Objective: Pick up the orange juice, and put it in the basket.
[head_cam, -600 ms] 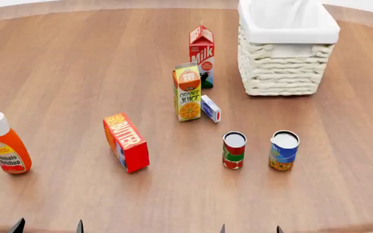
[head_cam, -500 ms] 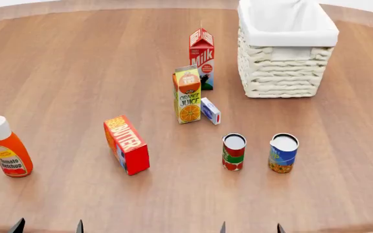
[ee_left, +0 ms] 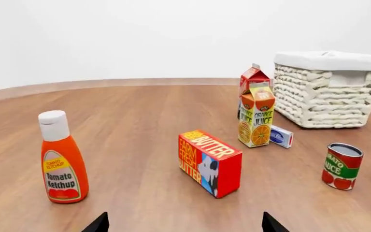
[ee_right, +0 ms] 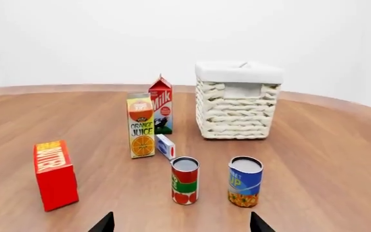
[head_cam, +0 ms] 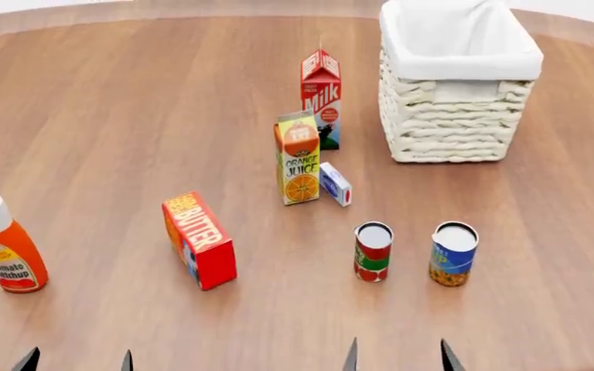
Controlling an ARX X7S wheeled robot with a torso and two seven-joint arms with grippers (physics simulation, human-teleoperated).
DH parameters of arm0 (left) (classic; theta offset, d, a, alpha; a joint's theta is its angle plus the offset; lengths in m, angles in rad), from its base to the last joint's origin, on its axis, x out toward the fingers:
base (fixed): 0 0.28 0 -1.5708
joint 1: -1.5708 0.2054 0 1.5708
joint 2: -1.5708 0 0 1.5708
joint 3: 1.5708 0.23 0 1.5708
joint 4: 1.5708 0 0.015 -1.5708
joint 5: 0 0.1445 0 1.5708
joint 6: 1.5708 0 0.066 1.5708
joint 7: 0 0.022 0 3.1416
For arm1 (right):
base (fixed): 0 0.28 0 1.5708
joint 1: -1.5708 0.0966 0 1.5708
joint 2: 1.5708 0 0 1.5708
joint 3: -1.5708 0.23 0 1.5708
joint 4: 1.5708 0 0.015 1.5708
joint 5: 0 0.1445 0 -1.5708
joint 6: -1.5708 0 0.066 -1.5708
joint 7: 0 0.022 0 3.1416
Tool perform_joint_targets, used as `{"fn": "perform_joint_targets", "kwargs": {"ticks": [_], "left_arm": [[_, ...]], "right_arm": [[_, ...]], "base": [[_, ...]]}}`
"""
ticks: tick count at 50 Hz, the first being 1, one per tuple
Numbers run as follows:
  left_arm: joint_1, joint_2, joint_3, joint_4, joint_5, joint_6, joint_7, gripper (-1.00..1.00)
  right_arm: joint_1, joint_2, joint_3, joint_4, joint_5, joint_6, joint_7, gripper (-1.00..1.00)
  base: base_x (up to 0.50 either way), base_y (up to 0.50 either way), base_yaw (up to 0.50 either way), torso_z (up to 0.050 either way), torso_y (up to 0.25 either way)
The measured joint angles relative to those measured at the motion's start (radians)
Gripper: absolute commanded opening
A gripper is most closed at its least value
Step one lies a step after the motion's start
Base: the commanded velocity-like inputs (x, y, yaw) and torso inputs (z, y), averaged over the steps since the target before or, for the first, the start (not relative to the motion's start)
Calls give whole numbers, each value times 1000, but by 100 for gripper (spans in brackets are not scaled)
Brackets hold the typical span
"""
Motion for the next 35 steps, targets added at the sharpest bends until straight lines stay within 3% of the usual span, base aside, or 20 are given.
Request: {"fn": "perform_joint_targets", "kwargs": {"ticks": [35], "left_arm": [[-4,-43,50,-2,-43,6,-50,100]], "right_arm": [[15,43,-43,-6,56,0,40,100]], "base": [[148,0,0,0,0]]}}
